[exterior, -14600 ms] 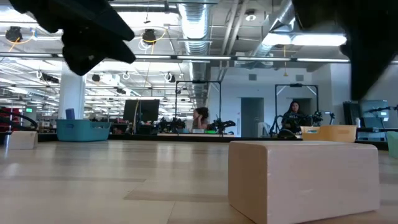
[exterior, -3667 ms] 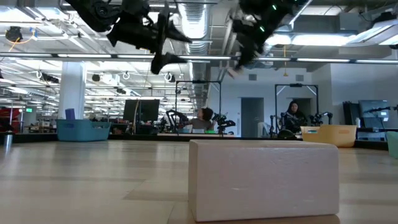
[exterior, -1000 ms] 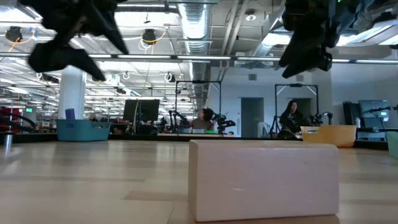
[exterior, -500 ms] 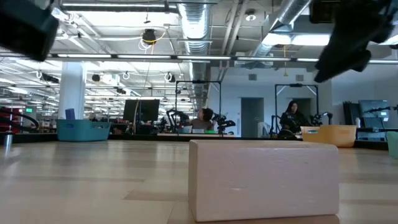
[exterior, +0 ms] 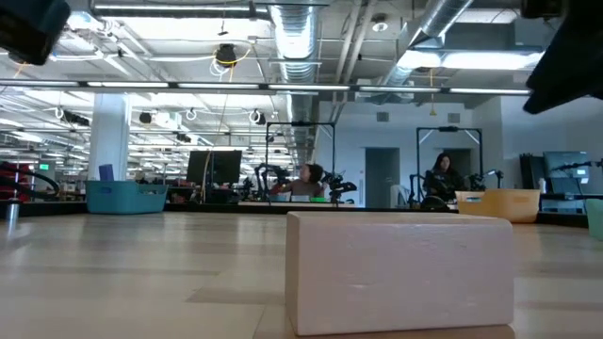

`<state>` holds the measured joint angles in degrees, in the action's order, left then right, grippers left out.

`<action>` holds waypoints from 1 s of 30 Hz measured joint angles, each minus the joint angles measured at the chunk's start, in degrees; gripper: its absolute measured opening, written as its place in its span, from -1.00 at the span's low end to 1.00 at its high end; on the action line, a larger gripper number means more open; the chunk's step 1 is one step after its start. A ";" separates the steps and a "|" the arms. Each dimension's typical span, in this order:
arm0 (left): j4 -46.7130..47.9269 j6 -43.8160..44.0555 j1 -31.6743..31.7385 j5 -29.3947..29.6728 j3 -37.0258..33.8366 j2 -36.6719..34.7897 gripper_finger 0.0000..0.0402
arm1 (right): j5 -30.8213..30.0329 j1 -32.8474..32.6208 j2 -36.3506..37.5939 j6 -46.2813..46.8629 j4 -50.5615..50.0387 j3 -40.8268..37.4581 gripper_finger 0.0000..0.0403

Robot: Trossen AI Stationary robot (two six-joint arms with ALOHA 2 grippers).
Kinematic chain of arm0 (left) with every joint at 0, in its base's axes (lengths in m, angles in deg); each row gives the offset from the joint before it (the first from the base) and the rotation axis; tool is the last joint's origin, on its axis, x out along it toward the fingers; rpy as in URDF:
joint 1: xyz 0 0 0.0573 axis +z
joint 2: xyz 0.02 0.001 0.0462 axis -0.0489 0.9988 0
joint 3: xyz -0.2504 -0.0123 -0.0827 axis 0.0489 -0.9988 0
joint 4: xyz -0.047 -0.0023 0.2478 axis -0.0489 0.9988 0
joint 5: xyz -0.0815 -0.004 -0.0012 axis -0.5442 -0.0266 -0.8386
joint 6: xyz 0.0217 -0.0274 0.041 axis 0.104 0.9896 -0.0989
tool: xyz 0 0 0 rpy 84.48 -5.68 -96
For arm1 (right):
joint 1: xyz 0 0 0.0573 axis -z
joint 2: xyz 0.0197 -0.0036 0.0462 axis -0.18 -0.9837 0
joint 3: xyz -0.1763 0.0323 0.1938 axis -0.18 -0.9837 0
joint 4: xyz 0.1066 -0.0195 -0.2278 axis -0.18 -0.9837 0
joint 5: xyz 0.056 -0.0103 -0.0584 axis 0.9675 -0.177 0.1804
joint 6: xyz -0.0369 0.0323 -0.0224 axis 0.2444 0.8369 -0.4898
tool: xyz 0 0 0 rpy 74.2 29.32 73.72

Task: Sort & place blocks by color
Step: Put the left brown block into the yellow bin

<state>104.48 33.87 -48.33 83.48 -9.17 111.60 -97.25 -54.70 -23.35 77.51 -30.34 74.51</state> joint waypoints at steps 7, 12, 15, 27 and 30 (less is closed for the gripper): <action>-2.27 30.50 -2.61 -0.05 0.55 1.29 0.32 | -3.67 -4.51 -0.02 9.48 -5.94 0.00 -0.09; -1.62 31.19 -1.23 -2.94 1.46 3.30 0.32 | -5.63 -6.53 0.00 14.19 -8.08 0.00 -0.10; 1.04 31.21 -1.45 -5.30 1.46 3.43 0.32 | -6.30 -7.67 0.00 16.08 -8.55 0.00 -0.11; 0.93 32.24 -2.43 -7.56 0.59 3.39 0.32 | -6.51 -7.90 -0.02 16.92 -8.84 0.00 -0.15; 1.20 32.26 -2.41 -7.43 -0.70 3.39 0.32 | -6.53 -7.80 -0.02 16.91 -8.77 0.00 -0.15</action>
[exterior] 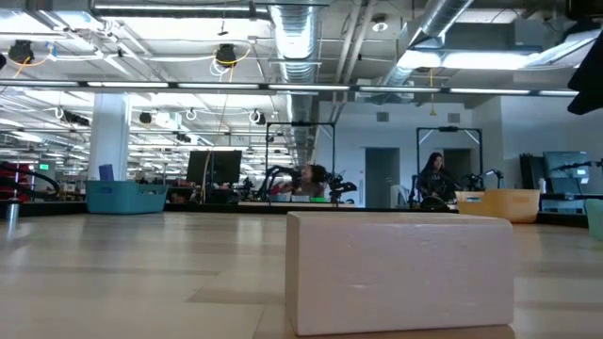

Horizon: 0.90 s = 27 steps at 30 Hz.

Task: Sort & place blocks by color
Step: Put the left brown block into the yellow bin

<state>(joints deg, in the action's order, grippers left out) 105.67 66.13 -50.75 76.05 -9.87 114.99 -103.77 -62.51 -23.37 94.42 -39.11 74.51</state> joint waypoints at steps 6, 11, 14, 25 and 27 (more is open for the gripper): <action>-2.29 -0.22 0.23 0.97 -0.10 0.00 0.32 | 0.02 0.00 0.00 -0.02 0.11 0.00 -0.15; -9.03 -0.48 0.57 -0.66 -0.05 3.67 0.32 | 0.02 0.04 0.00 0.00 0.10 0.00 -0.15; -10.59 -0.52 0.55 -2.78 -0.02 5.97 0.32 | 0.02 0.04 0.00 0.02 0.42 0.00 -0.15; -9.38 -2.82 1.12 -3.05 0.19 6.43 0.12 | 0.04 0.04 0.00 -0.42 0.27 0.00 -0.15; -9.19 -3.56 1.16 -2.96 0.21 6.43 -0.01 | 0.05 0.04 0.00 -0.42 0.39 0.00 -0.15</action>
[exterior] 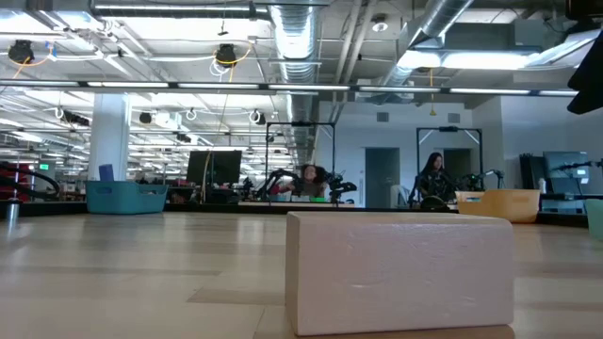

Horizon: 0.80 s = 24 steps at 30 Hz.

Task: Sort & place blocks by color
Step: Put the left brown block into the yellow bin

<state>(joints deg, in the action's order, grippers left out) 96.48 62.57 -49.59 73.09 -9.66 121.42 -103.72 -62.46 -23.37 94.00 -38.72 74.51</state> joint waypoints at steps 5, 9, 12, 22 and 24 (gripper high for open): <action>0.20 -1.82 -0.02 -0.12 -0.01 0.04 -0.16 | 0.01 0.00 0.00 0.00 0.20 0.00 -0.15; 1.63 -4.47 0.00 -0.26 1.94 0.45 -0.15 | 0.04 0.00 0.01 -0.03 0.67 0.00 -0.15; 4.68 -8.31 0.31 1.95 5.51 0.59 -0.06 | 0.01 0.01 0.00 -0.15 1.47 0.00 -0.15; 15.12 -43.42 7.36 21.01 18.61 0.44 -0.13 | -2.75 4.91 0.00 -3.53 14.72 0.00 -0.14; 14.28 -52.63 9.71 25.57 20.87 0.37 -0.12 | -2.52 6.96 0.02 -7.16 20.46 0.00 -0.10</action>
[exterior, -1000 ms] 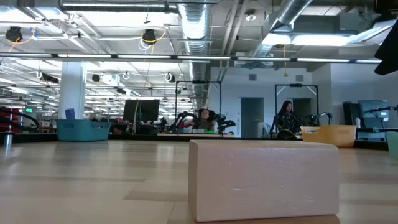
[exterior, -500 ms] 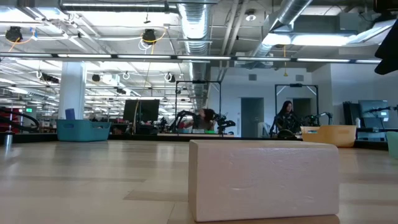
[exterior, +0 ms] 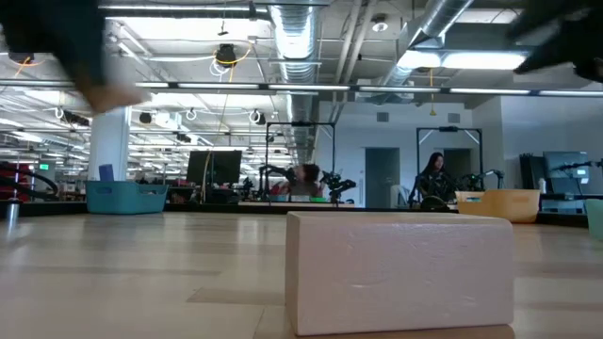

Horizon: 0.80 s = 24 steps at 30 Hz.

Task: Sort & place blocks by color
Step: Put the left brown block into the yellow bin

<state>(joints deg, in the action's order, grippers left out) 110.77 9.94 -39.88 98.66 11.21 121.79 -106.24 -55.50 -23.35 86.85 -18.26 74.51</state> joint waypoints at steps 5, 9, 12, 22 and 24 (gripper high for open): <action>-4.89 -24.47 5.92 7.45 4.64 -0.05 -0.07 | 6.78 5.53 0.00 -10.81 12.65 0.02 0.08; -10.36 -42.78 10.25 9.08 7.42 -0.07 -0.08 | 14.80 10.86 0.00 -16.96 20.31 0.03 0.24; -14.12 -51.63 13.46 9.05 8.46 -0.07 -0.10 | 19.49 15.08 0.00 -19.59 23.82 0.04 0.32; -18.57 -68.75 24.35 8.16 9.73 -0.11 -0.09 | 22.42 29.47 0.00 -23.90 26.03 0.04 0.35; -18.70 -70.74 27.00 6.90 9.73 -0.11 -0.09 | 22.45 32.50 0.00 -27.04 26.08 0.04 0.35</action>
<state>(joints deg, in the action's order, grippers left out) 92.07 -60.79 -12.88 105.56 20.94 121.68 -83.79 -23.00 -23.35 59.80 7.82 74.55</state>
